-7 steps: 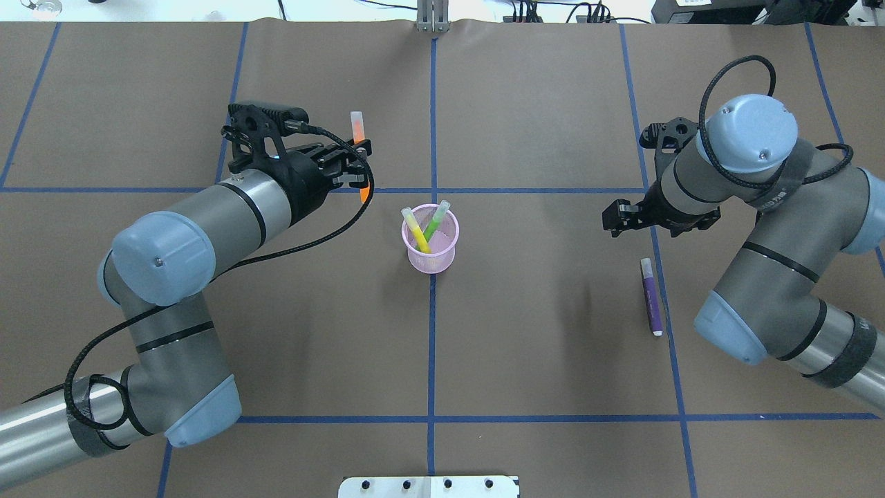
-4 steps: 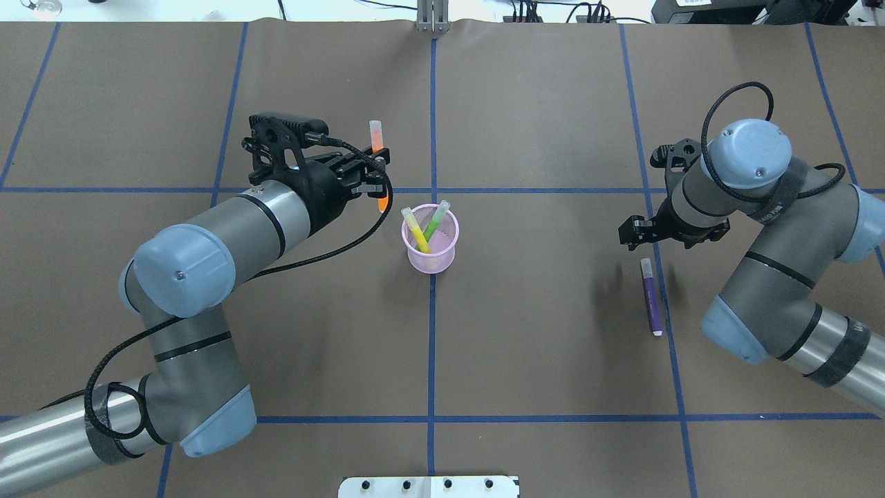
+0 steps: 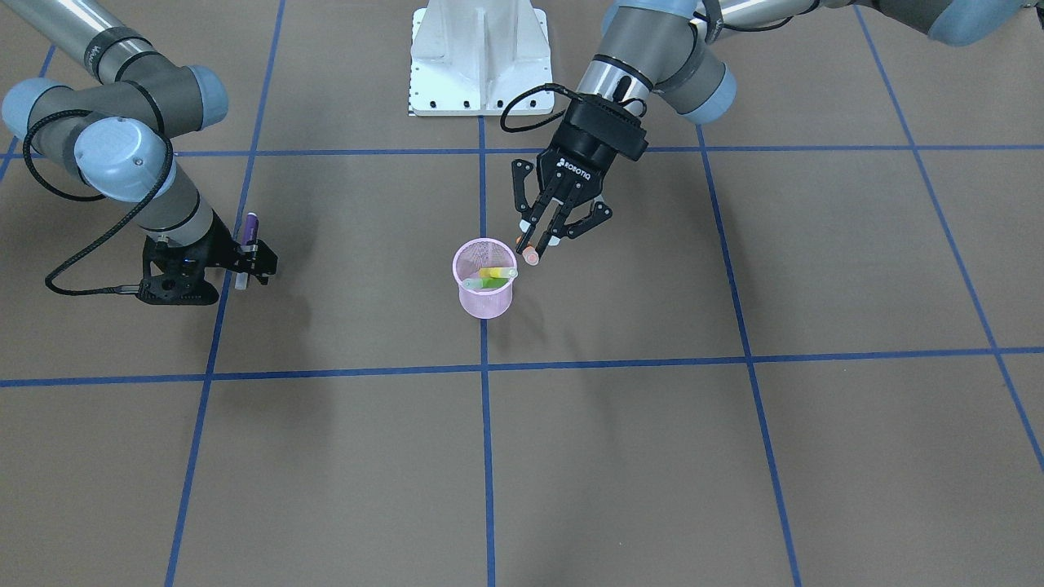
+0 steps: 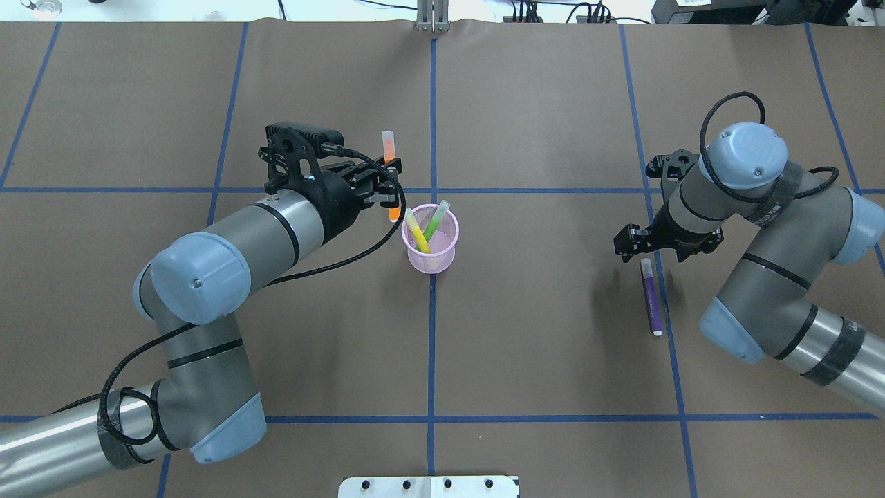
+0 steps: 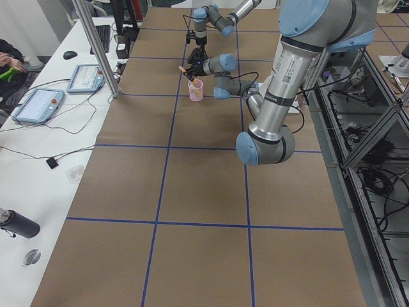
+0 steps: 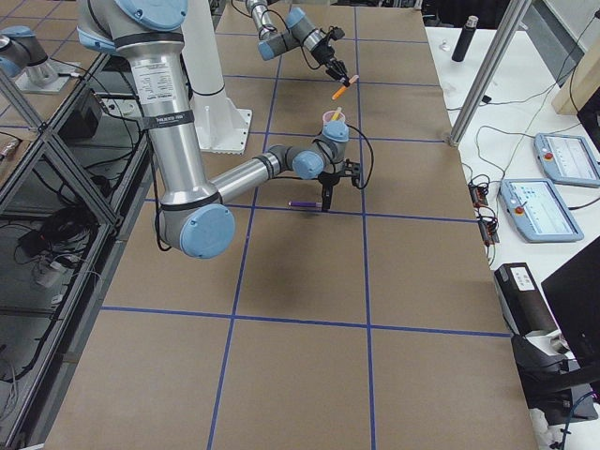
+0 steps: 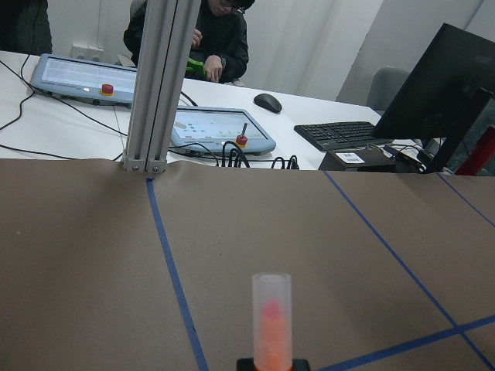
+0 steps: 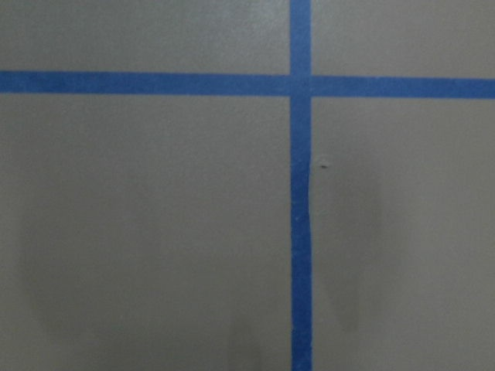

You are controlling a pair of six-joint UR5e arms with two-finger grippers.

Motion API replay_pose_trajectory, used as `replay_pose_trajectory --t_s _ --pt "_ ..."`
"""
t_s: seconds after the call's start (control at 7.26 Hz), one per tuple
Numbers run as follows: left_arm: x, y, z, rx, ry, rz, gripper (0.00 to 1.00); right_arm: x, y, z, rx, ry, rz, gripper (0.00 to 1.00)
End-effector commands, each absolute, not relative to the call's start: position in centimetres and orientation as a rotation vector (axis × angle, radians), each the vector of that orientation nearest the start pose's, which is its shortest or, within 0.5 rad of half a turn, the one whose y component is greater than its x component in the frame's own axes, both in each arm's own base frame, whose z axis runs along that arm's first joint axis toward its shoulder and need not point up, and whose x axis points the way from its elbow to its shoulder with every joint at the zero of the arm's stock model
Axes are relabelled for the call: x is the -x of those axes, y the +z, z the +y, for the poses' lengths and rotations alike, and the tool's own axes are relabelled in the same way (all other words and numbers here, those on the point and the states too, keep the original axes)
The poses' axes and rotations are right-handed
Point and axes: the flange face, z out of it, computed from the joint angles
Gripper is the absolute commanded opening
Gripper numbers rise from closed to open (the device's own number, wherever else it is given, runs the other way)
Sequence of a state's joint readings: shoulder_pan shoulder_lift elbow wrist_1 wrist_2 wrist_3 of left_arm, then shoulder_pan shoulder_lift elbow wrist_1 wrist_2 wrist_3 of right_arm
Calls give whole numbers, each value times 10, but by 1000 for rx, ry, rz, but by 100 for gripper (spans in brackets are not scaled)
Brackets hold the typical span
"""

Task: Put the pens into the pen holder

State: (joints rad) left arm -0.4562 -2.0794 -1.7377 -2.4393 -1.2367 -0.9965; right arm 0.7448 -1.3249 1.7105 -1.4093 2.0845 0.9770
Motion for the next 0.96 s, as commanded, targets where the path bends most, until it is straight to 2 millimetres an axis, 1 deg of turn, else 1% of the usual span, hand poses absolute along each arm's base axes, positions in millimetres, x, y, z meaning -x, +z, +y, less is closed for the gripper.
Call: replay_pose_trajectory --t_s 0.0,0.14,0.41,0.83 --pt "-476 192 -418 -978 -162 1197 0 381 455 -461 109 2 -745 99" --pt "-476 193 -418 -976 -163 1196 0 383 456 -460 122 -2 -751 96" --pt "-477 195 -418 -974 -161 1193 0 385 456 -458 130 -2 -750 75" --pt "-477 196 -418 -972 -158 1190 0 389 458 -456 139 -8 -748 73"
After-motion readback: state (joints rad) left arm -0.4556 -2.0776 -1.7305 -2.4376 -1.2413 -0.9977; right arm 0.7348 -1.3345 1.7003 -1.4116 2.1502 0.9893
